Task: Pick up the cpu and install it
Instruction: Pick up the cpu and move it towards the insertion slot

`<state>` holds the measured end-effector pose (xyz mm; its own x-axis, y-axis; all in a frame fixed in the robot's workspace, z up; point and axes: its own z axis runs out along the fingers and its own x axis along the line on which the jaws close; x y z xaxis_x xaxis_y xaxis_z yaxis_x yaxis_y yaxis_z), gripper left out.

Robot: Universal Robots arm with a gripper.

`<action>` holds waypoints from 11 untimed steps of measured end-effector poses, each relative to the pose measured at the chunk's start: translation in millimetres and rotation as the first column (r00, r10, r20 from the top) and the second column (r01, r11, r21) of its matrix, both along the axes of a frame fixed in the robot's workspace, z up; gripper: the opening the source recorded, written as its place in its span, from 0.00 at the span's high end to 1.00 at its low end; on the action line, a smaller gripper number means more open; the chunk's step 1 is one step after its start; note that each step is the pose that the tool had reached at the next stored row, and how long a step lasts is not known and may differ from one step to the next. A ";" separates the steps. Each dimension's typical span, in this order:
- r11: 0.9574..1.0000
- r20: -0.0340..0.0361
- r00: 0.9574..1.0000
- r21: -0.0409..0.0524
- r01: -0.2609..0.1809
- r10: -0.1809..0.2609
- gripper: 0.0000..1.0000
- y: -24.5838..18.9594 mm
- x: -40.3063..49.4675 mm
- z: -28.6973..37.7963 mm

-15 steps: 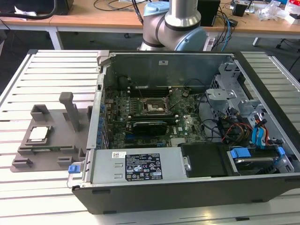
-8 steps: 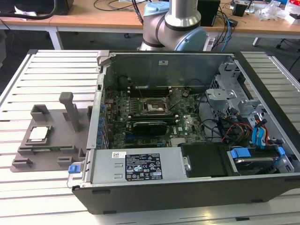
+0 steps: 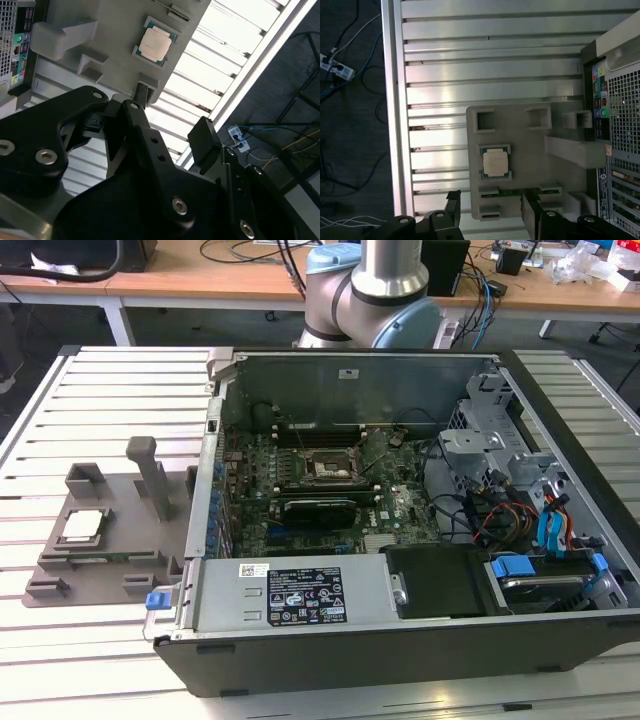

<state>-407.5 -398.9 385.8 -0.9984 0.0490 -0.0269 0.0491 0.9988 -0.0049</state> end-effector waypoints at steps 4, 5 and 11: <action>1.000 0.000 1.000 0.000 -0.003 0.003 0.40 0.0 6.6 -2.0; 1.000 0.000 1.000 0.000 -0.003 0.003 0.40 0.1 7.2 -3.0; 1.000 0.000 1.000 0.000 -0.003 0.003 0.40 0.1 8.3 -11.3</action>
<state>-399.1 -398.8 374.5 -0.9986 0.0459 -0.0270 0.0460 0.9989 -0.0048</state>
